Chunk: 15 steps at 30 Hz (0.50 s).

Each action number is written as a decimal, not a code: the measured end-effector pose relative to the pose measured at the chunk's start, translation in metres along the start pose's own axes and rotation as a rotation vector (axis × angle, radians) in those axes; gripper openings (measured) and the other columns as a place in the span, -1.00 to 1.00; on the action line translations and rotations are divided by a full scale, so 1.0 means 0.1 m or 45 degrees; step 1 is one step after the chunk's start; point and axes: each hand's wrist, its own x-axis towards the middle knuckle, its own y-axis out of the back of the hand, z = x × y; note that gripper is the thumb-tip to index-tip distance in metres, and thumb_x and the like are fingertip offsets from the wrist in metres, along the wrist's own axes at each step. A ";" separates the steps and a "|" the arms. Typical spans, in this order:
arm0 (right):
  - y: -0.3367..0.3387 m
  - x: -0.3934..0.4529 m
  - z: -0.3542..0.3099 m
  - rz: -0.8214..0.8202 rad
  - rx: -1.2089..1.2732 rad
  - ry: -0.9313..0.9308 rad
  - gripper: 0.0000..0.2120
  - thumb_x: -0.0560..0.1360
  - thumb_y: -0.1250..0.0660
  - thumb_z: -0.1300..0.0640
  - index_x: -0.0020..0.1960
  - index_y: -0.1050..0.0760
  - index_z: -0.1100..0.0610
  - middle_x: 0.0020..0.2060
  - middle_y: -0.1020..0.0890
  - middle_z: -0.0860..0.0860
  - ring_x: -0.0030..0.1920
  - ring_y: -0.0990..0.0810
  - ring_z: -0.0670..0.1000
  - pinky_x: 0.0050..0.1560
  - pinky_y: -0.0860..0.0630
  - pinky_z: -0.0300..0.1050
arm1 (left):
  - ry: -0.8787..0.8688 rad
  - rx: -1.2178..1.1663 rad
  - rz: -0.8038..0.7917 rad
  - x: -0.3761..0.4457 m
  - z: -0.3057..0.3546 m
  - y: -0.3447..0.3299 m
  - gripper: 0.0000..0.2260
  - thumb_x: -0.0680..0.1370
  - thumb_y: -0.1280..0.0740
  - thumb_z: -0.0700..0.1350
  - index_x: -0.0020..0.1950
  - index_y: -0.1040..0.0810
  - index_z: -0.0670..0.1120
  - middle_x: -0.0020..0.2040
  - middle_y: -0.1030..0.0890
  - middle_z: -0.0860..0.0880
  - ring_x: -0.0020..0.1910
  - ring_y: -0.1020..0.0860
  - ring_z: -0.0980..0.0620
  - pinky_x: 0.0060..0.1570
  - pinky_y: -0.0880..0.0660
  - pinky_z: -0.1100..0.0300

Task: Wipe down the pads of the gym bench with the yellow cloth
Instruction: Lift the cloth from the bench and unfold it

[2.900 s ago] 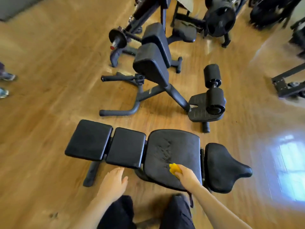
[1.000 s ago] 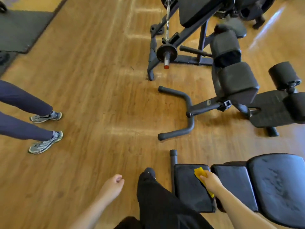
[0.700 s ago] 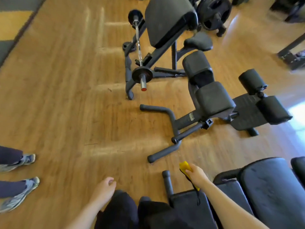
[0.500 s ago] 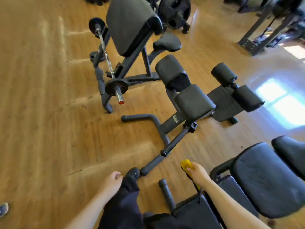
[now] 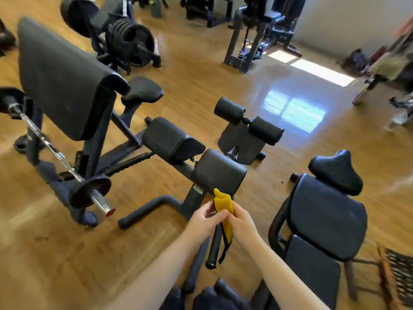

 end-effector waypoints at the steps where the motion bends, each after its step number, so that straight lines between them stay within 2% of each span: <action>1: 0.02 0.01 0.01 -0.009 -0.063 0.002 -0.66 0.55 -0.18 0.20 0.31 -0.39 0.02 0.22 -0.51 -0.08 0.24 -0.47 -0.05 0.25 -0.42 -0.19 | 0.003 -0.016 0.017 0.02 0.00 -0.02 -0.66 0.52 -0.31 -0.11 0.29 -0.42 -0.06 0.16 -0.57 -0.02 0.11 -0.53 0.15 -0.01 -0.49 0.37; 4: 0.10 -0.02 0.03 -0.127 -0.207 -0.050 -0.52 0.56 -0.19 0.15 0.43 -0.17 -0.07 0.32 -0.37 -0.14 0.31 -0.36 -0.11 0.18 -0.38 -0.38 | 0.031 -0.119 0.135 0.03 -0.04 -0.08 -0.72 0.51 -0.33 -0.10 0.21 -0.47 -0.01 0.06 -0.61 0.01 0.05 -0.57 0.11 -0.04 -0.54 0.27; 6: 0.16 -0.04 0.02 -0.237 -0.151 -0.080 -0.47 0.55 -0.19 0.19 0.41 -0.12 -0.16 0.32 -0.33 -0.19 0.30 -0.36 -0.15 0.15 -0.37 -0.39 | 0.037 -0.168 0.207 0.03 -0.05 -0.08 -0.80 0.51 -0.33 -0.12 0.12 -0.51 0.00 -0.03 -0.64 0.03 -0.04 -0.61 0.10 -0.15 -0.55 0.27; 8: 0.23 -0.03 -0.03 -0.264 -0.058 -0.072 -0.45 0.53 -0.21 0.23 0.38 -0.11 -0.20 0.33 -0.34 -0.16 0.30 -0.37 -0.13 0.22 -0.39 -0.28 | 0.028 -0.217 0.172 0.04 -0.04 -0.05 -0.83 0.50 -0.33 -0.13 0.09 -0.53 -0.04 -0.04 -0.66 -0.03 -0.06 -0.63 0.04 -0.16 -0.57 0.23; 11: 0.31 0.03 -0.11 -0.270 0.011 -0.081 -0.38 0.50 -0.28 0.18 0.44 -0.06 -0.09 0.40 -0.29 -0.04 0.35 -0.34 0.00 0.34 -0.35 -0.03 | 0.009 -0.205 0.120 0.05 0.00 -0.01 -0.85 0.48 -0.35 -0.09 0.03 -0.52 0.03 -0.01 -0.65 -0.04 -0.02 -0.63 0.00 -0.10 -0.58 0.14; 13: 0.34 0.07 -0.13 -0.319 0.084 -0.139 -0.32 0.46 -0.32 0.07 0.46 -0.04 -0.06 0.39 -0.32 -0.04 0.33 -0.38 0.02 0.35 -0.33 0.02 | 0.008 -0.224 0.097 0.07 0.04 0.03 -0.88 0.47 -0.35 -0.07 -0.01 -0.51 0.06 -0.03 -0.65 -0.03 -0.03 -0.63 -0.01 -0.12 -0.58 0.14; 15: 0.39 0.08 -0.15 -0.322 0.183 -0.217 -0.18 0.32 -0.43 -0.12 0.45 -0.11 -0.03 0.34 -0.39 -0.02 0.31 -0.41 0.06 0.36 -0.30 0.11 | 0.014 -0.261 0.043 0.07 0.05 0.08 -0.80 0.44 -0.36 -0.05 0.05 -0.52 0.01 -0.02 -0.66 -0.05 -0.04 -0.64 -0.01 -0.17 -0.57 0.16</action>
